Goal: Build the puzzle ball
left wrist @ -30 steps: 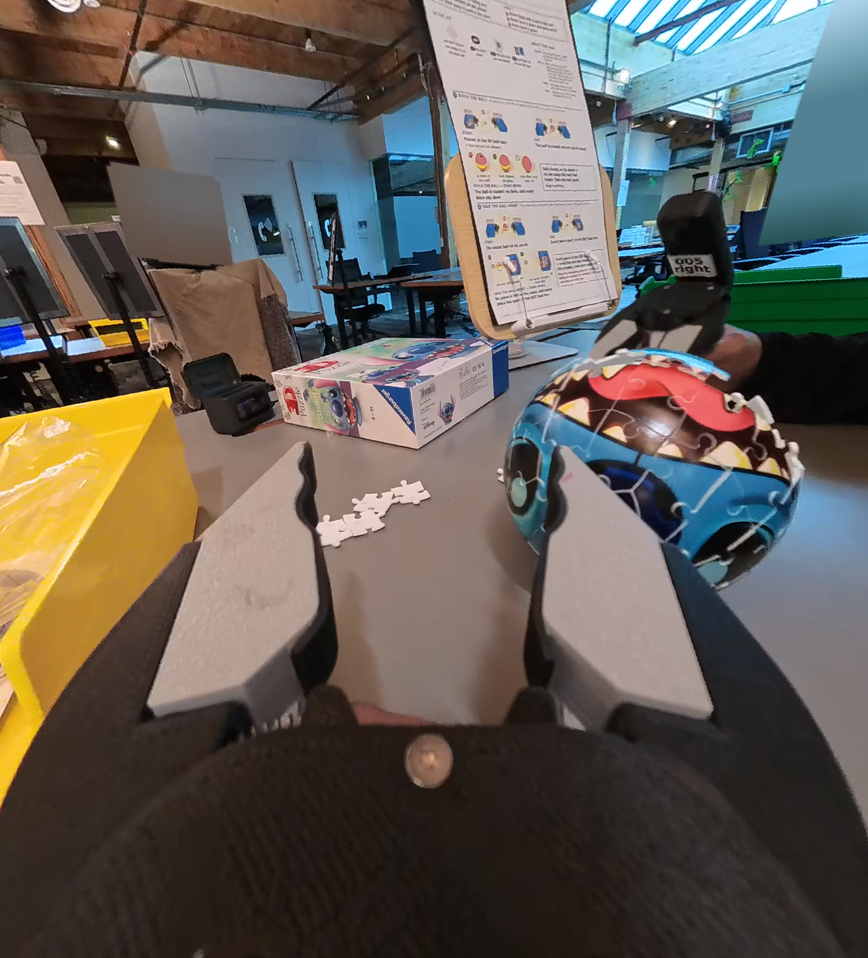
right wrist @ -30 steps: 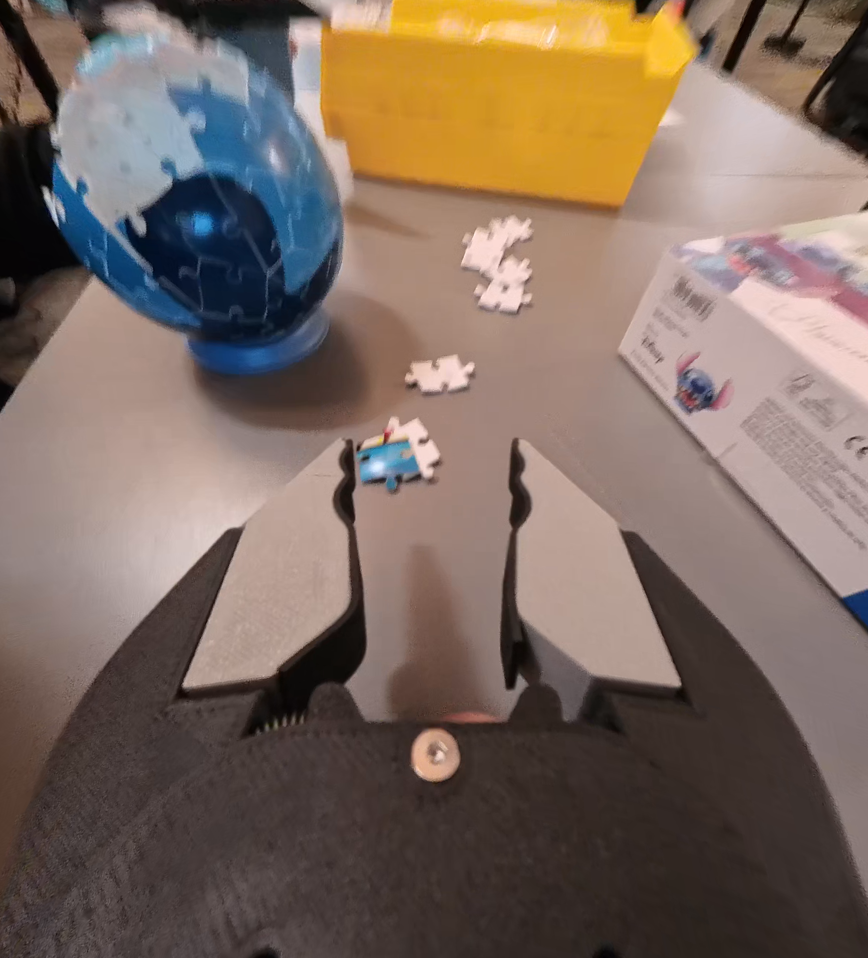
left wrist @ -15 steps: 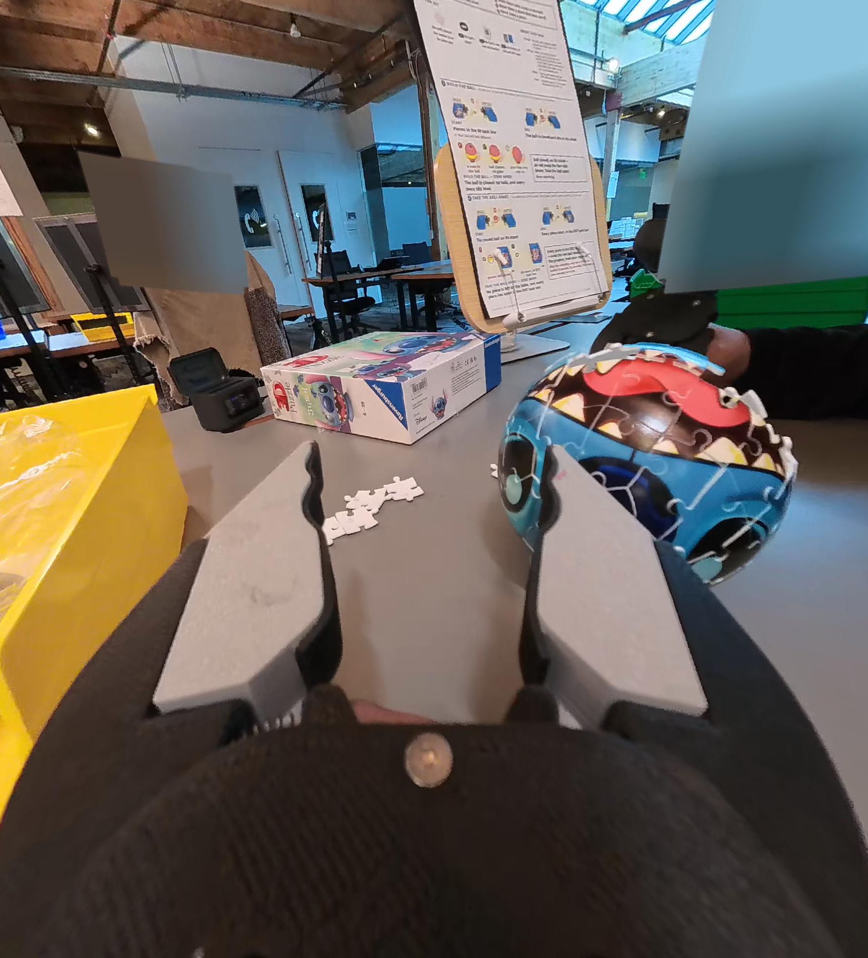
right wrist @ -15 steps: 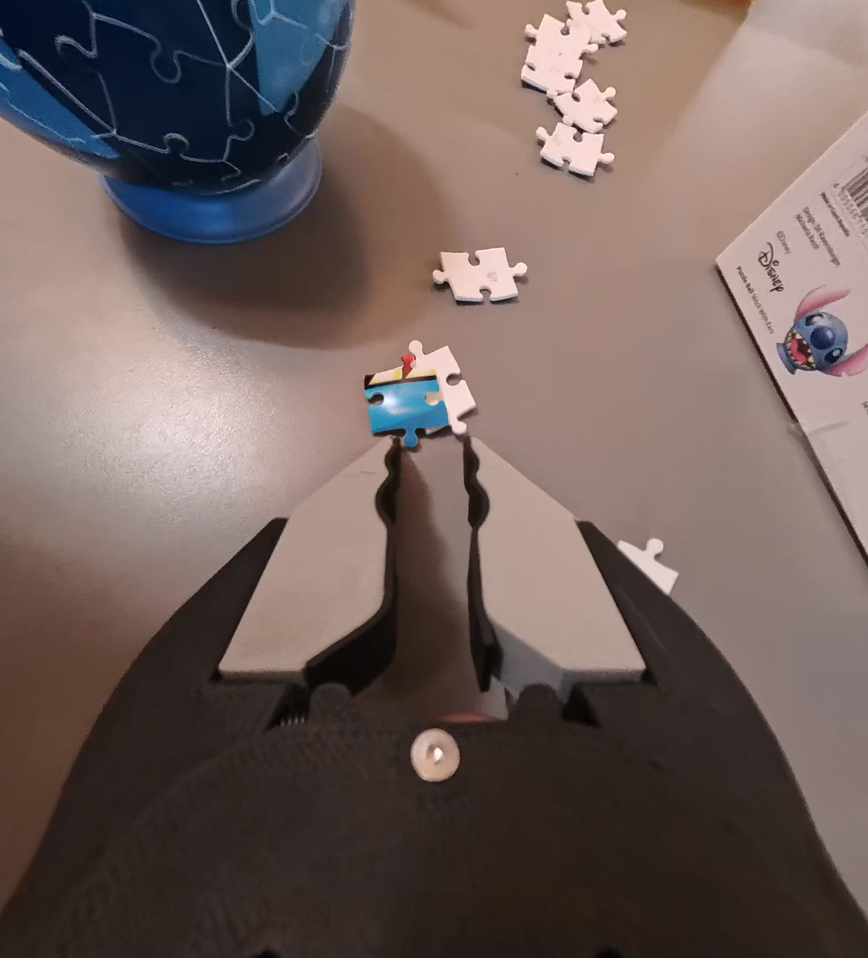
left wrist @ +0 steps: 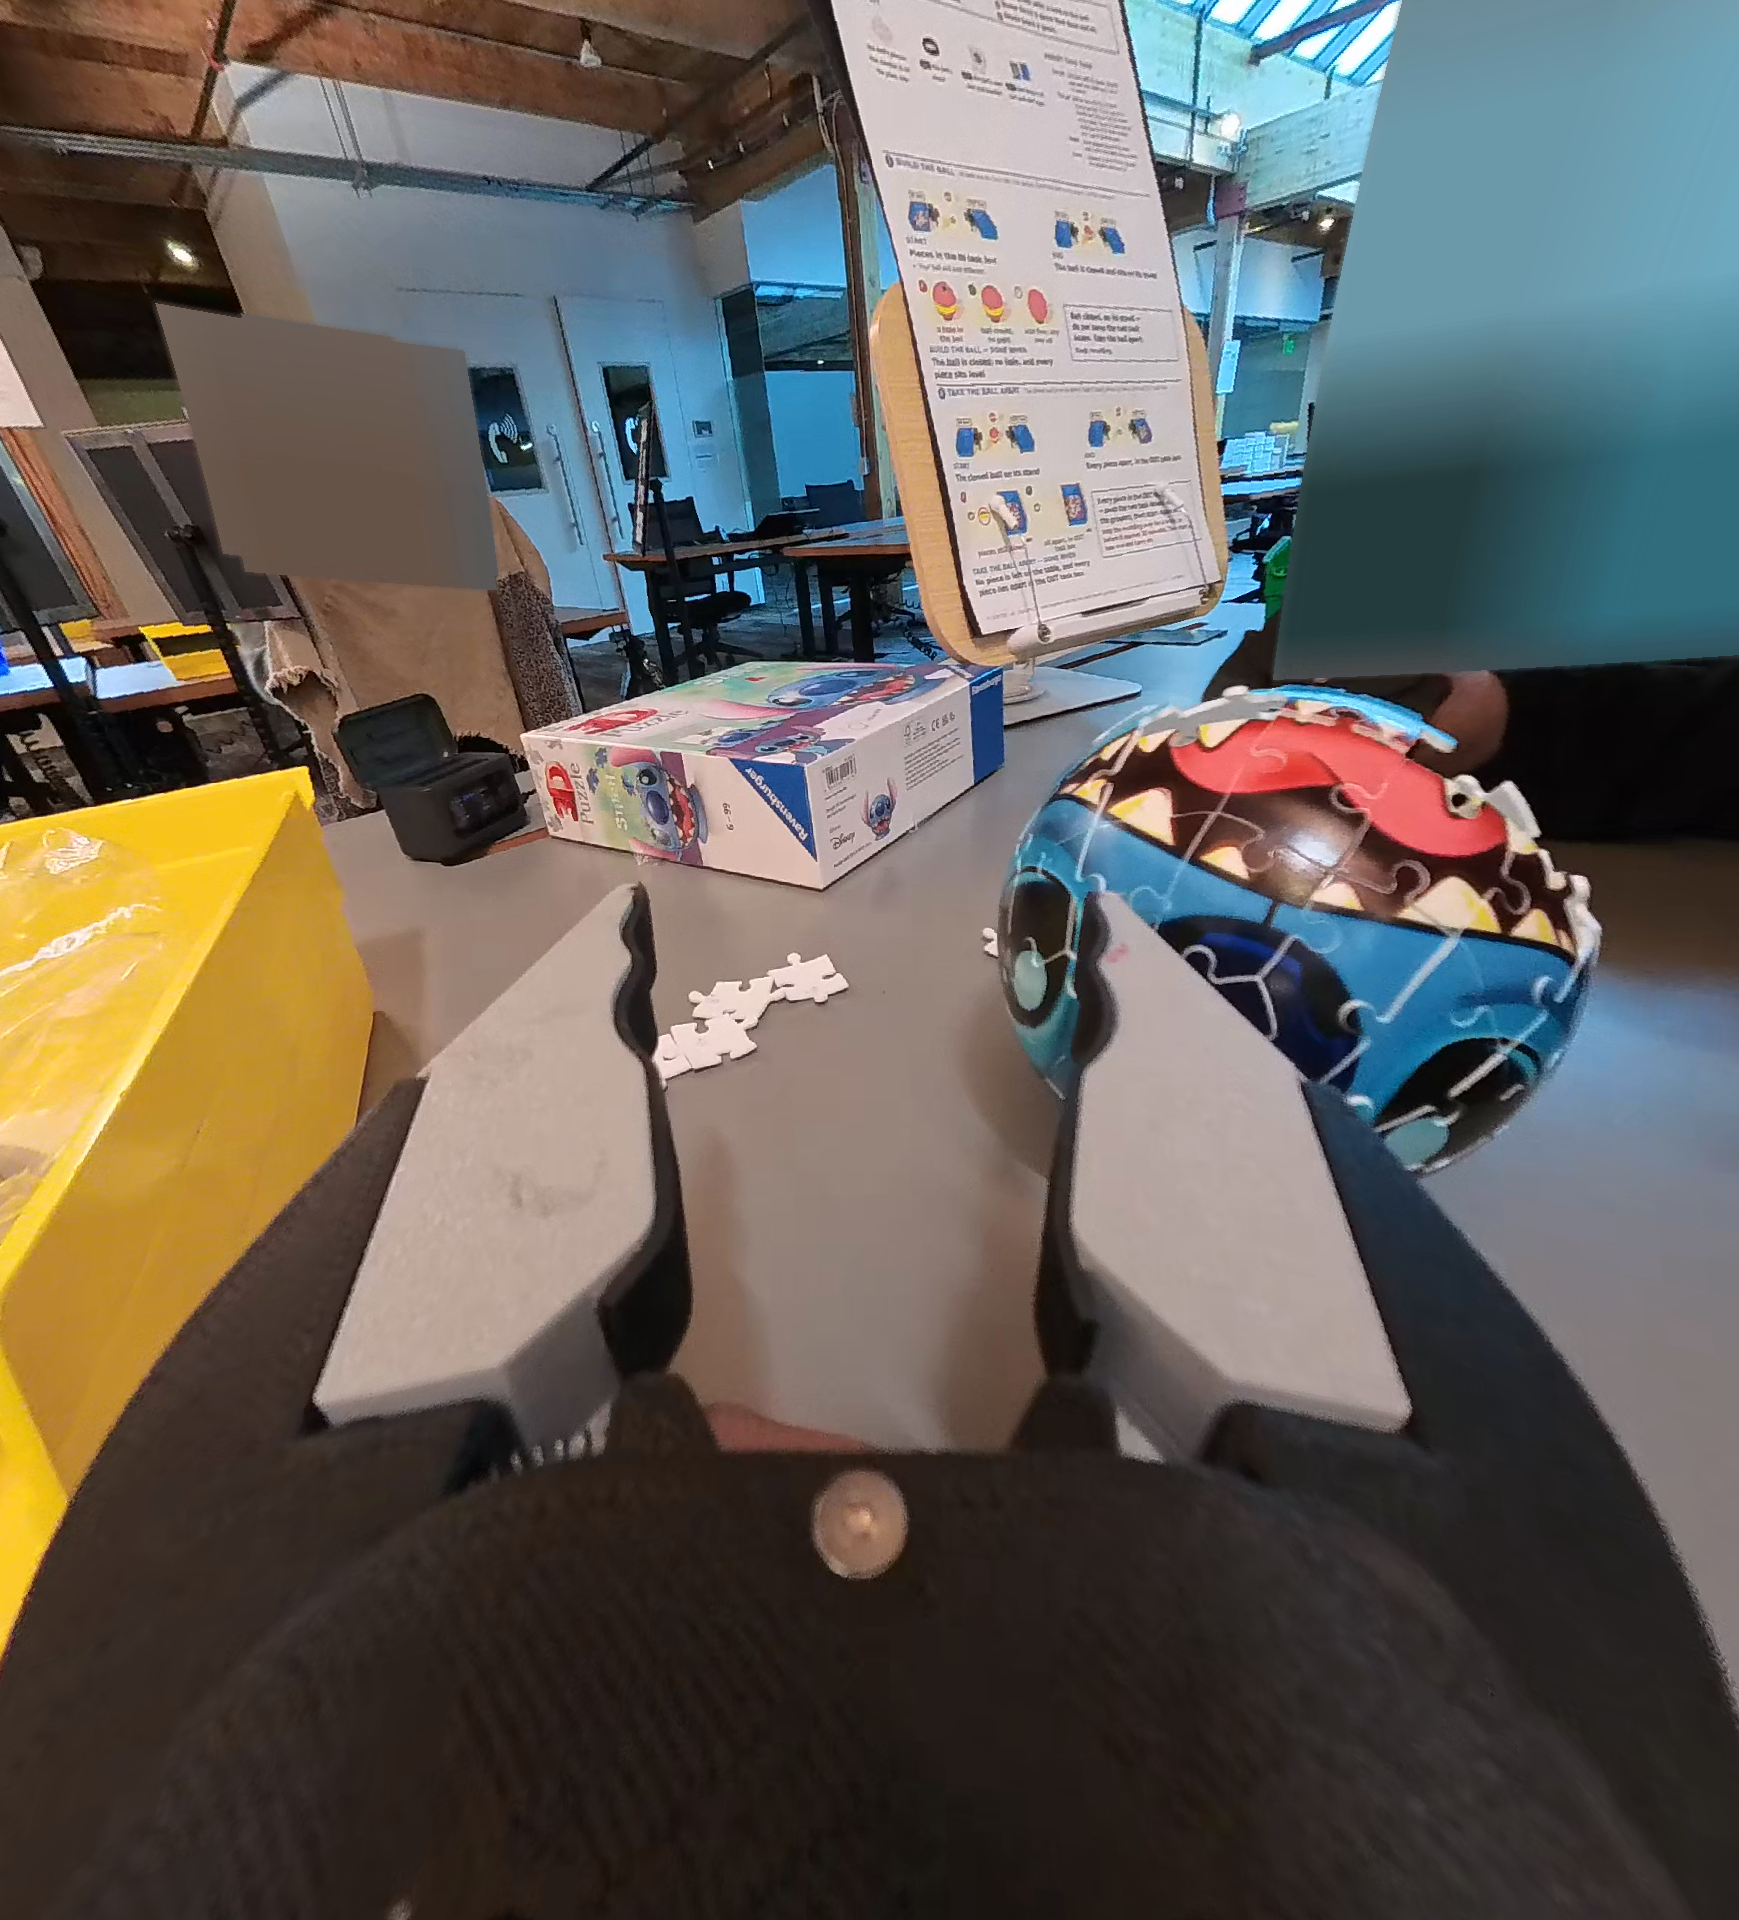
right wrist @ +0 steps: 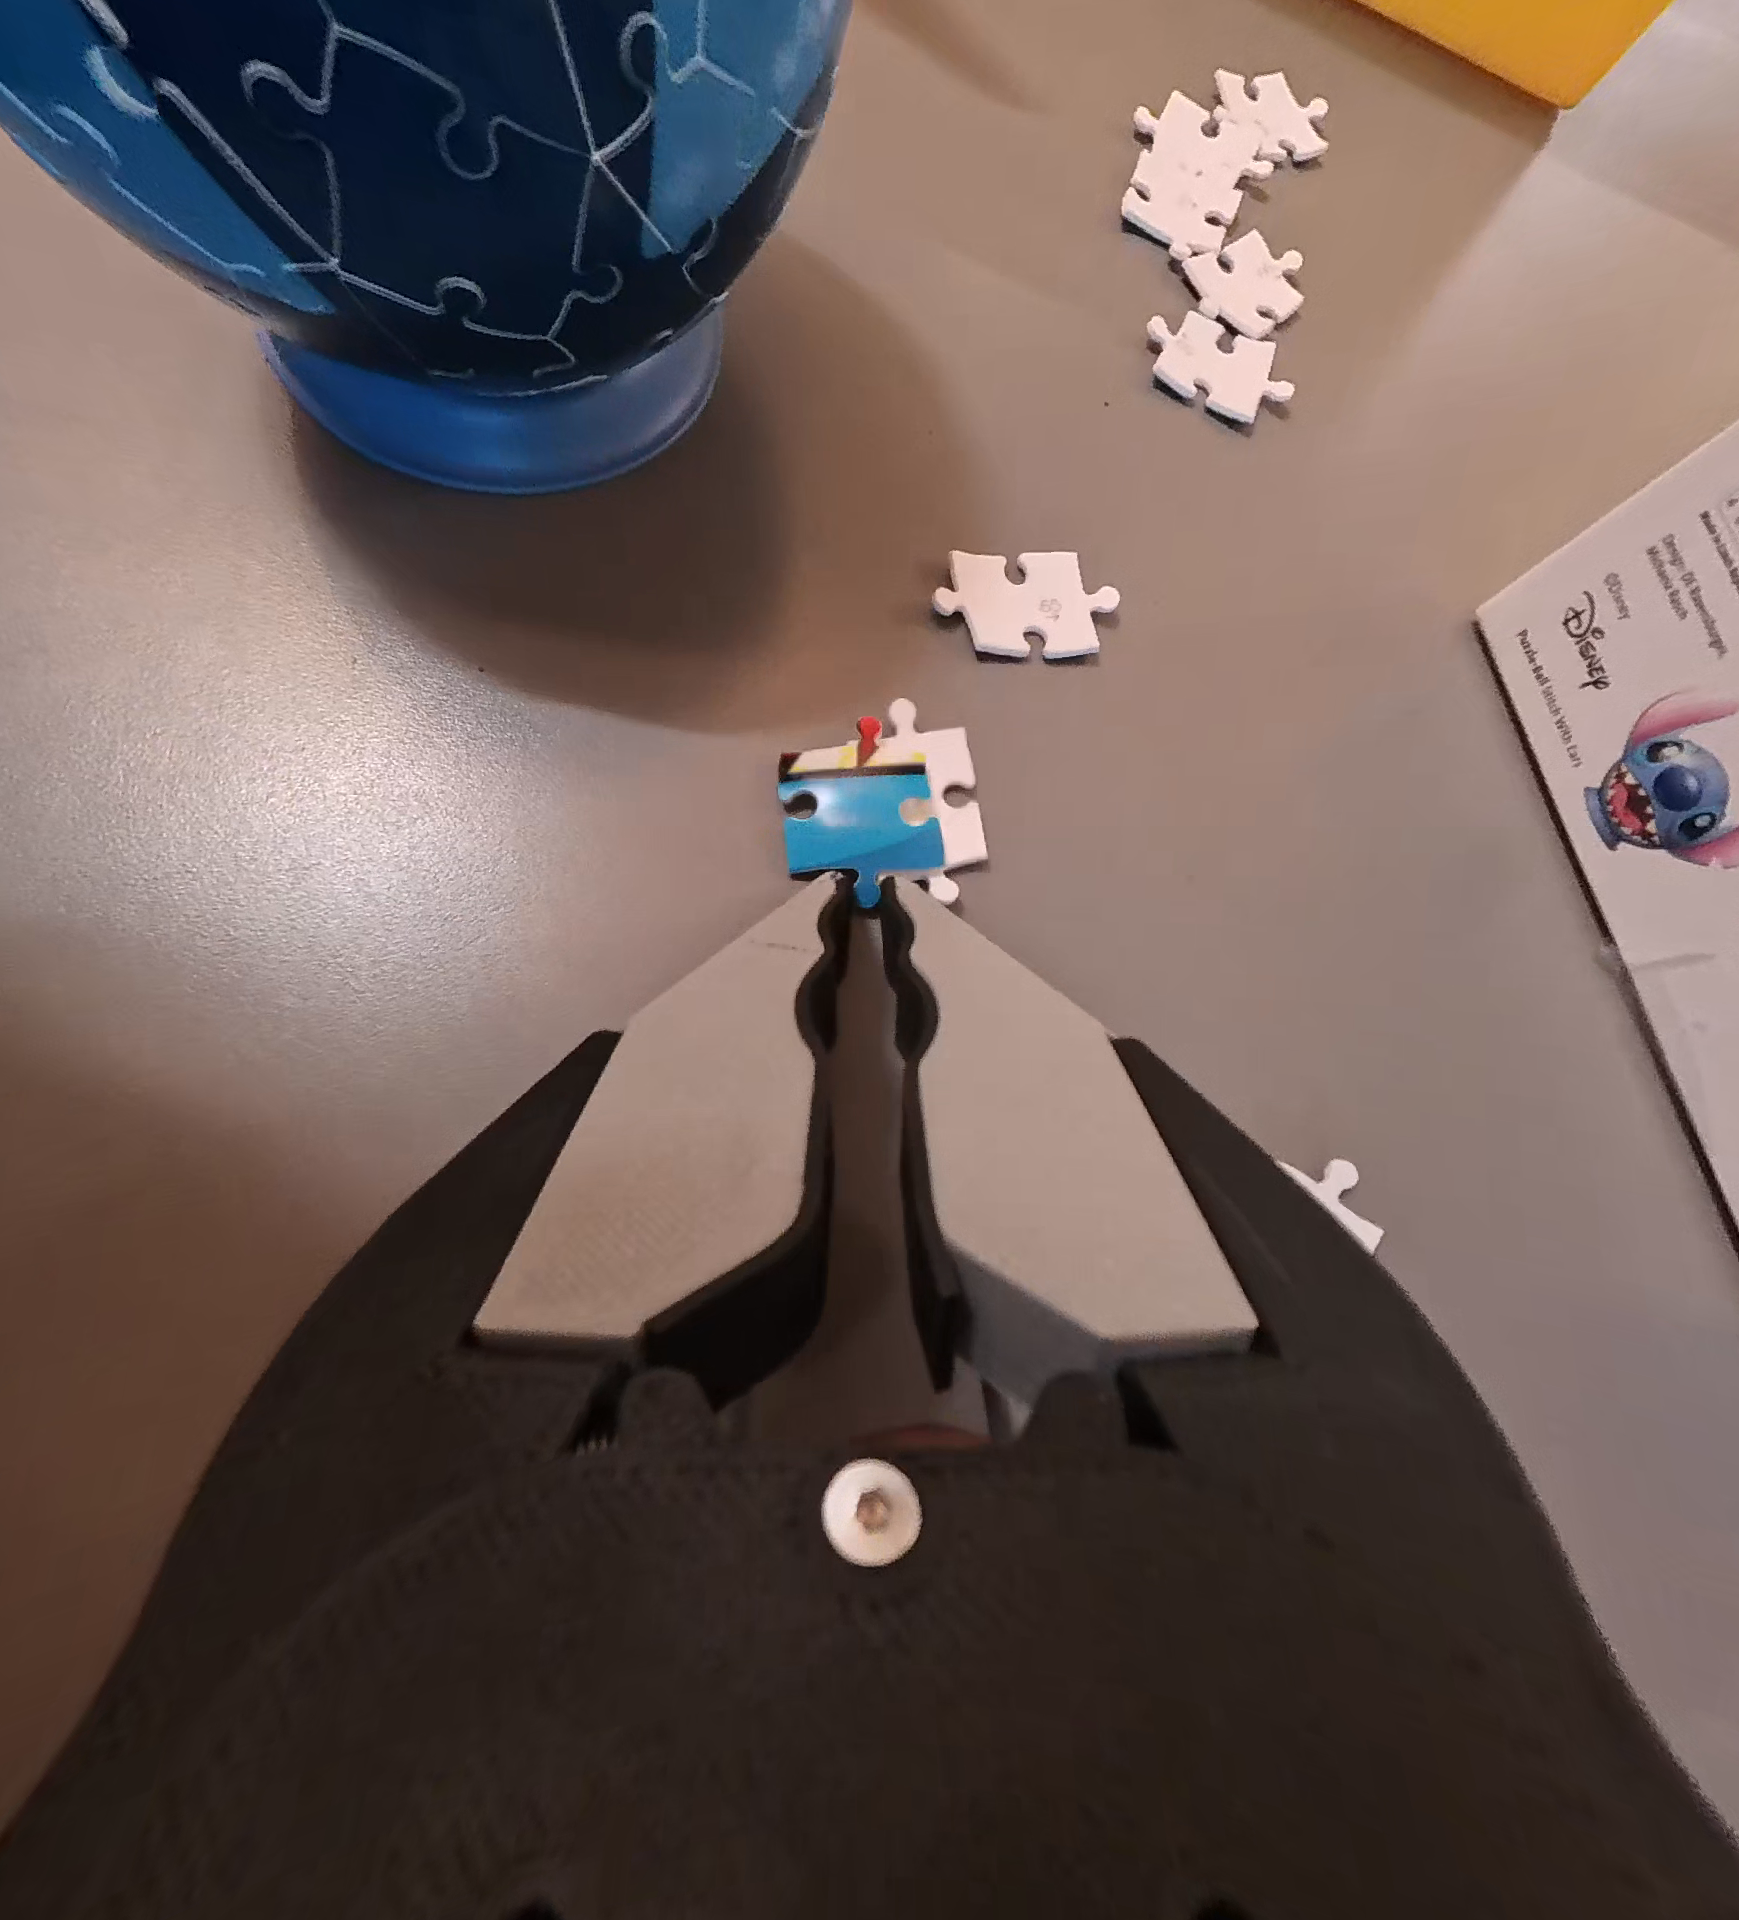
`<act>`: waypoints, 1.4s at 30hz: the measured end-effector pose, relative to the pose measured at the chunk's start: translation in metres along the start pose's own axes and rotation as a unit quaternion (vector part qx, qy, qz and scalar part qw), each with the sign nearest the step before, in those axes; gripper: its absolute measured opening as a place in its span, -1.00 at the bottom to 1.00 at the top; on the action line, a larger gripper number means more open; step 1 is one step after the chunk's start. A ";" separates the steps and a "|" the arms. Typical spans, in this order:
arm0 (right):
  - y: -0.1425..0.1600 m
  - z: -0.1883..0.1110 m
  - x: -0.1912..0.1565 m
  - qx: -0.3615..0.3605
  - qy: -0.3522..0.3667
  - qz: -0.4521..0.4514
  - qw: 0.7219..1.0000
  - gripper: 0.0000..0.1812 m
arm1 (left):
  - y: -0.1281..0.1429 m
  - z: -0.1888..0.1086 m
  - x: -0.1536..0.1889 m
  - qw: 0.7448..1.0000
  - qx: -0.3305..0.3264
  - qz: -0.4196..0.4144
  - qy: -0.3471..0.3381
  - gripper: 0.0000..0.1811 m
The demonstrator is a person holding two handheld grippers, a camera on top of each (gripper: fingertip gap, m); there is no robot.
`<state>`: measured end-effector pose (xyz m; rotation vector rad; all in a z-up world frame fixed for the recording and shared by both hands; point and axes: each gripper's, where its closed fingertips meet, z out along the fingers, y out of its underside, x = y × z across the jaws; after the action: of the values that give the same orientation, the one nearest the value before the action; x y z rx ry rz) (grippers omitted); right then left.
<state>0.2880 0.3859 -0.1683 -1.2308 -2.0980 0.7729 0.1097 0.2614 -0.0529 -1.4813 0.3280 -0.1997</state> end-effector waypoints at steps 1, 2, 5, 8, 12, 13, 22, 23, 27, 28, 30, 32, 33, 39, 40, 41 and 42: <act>-0.001 -0.001 0.000 0.003 0.002 -0.001 1.000 -0.98 | 0.000 0.000 0.000 1.000 0.001 0.000 -0.001 -0.12; -0.003 -0.002 0.000 0.010 0.002 0.001 1.000 -0.98 | 0.000 0.000 0.000 1.000 0.002 0.000 -0.001 -0.13; -0.010 -0.008 0.001 0.039 -0.002 0.020 0.999 -0.98 | -0.001 -0.001 0.000 1.000 0.003 -0.001 -0.001 -0.14; -0.015 -0.015 0.003 0.062 0.001 0.034 0.997 -0.98 | -0.001 -0.001 -0.001 1.000 0.004 -0.002 -0.001 -0.14; -0.029 -0.026 0.004 0.093 -0.001 0.049 0.994 -0.98 | -0.001 -0.002 -0.001 1.000 0.007 0.000 -0.003 -0.15; -0.036 -0.031 0.004 0.106 -0.002 0.051 0.993 -0.98 | -0.002 -0.002 0.000 1.000 0.007 0.000 -0.003 -0.15; -0.119 -0.069 0.002 0.160 -0.052 0.065 0.984 -0.98 | -0.004 -0.008 0.015 0.998 0.008 -0.039 0.054 -0.38; -0.130 -0.070 0.000 0.153 -0.059 0.054 0.985 -0.99 | -0.004 -0.009 0.018 0.996 0.008 -0.053 0.070 -0.53; -0.167 -0.061 -0.015 0.100 -0.084 -0.005 0.991 -0.98 | 0.001 -0.007 0.020 0.991 -0.054 -0.075 0.094 -0.76; -0.173 -0.056 -0.019 0.084 -0.093 -0.017 0.992 -0.98 | 0.001 -0.006 0.019 0.991 -0.075 -0.067 0.091 -0.82; -0.183 -0.045 -0.025 0.053 -0.110 -0.034 0.992 -0.98 | -0.001 -0.002 0.022 0.987 -0.121 -0.047 0.098 -0.95; -0.188 -0.034 -0.029 0.026 -0.127 -0.045 0.991 -0.98 | -0.003 0.004 0.025 0.981 -0.160 -0.033 0.103 -0.98; -0.188 -0.028 -0.031 0.011 -0.135 -0.049 0.990 -0.98 | -0.005 0.007 0.028 0.978 -0.175 -0.029 0.109 -1.00; -0.184 -0.013 -0.033 -0.053 -0.169 -0.043 0.983 -0.98 | -0.019 0.020 0.037 0.972 -0.185 -0.035 0.143 -1.00; -0.185 -0.012 -0.033 -0.058 -0.175 -0.036 0.982 -0.98 | -0.021 0.021 0.036 0.972 -0.181 -0.040 0.144 -1.00; -0.185 -0.011 -0.032 -0.065 -0.176 -0.032 0.982 -0.98 | -0.023 0.022 0.036 0.972 -0.177 -0.045 0.148 -1.00; -0.185 -0.010 -0.030 -0.073 -0.174 -0.032 0.981 -0.98 | -0.025 0.023 0.037 0.972 -0.172 -0.049 0.154 -1.00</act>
<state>0.2044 0.2856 -0.0332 -1.1605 -2.5038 0.8693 0.1541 0.2682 -0.0303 -1.8149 0.5610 -0.4741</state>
